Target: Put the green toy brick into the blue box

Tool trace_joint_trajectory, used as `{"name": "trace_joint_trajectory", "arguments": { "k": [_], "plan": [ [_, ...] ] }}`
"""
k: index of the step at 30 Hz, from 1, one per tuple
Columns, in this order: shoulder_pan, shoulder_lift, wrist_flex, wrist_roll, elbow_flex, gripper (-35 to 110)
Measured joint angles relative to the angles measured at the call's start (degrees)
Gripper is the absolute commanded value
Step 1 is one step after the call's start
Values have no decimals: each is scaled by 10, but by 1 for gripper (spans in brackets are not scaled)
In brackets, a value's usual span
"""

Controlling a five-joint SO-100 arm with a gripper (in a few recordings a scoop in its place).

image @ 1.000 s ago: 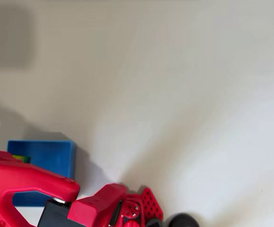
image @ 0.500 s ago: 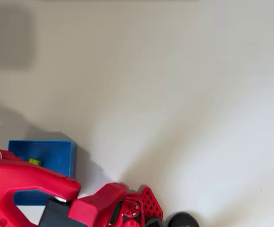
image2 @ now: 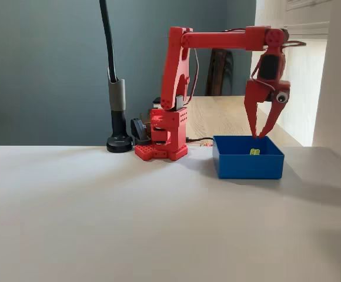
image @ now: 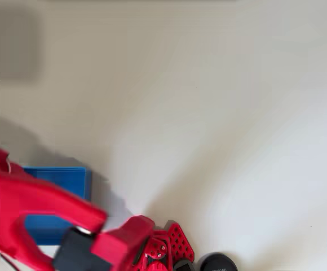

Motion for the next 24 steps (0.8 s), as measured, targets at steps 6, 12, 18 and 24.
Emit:
{"name": "trace_joint_trajectory", "arguments": {
  "k": [6, 12, 18, 24],
  "plan": [
    [118, 85, -56, -25, 65, 0],
    [256, 153, -102, -27, 146, 0],
    [354, 207, -154, -23, 222, 0],
    [452, 287, -219, -15, 325, 0]
  ]
}}
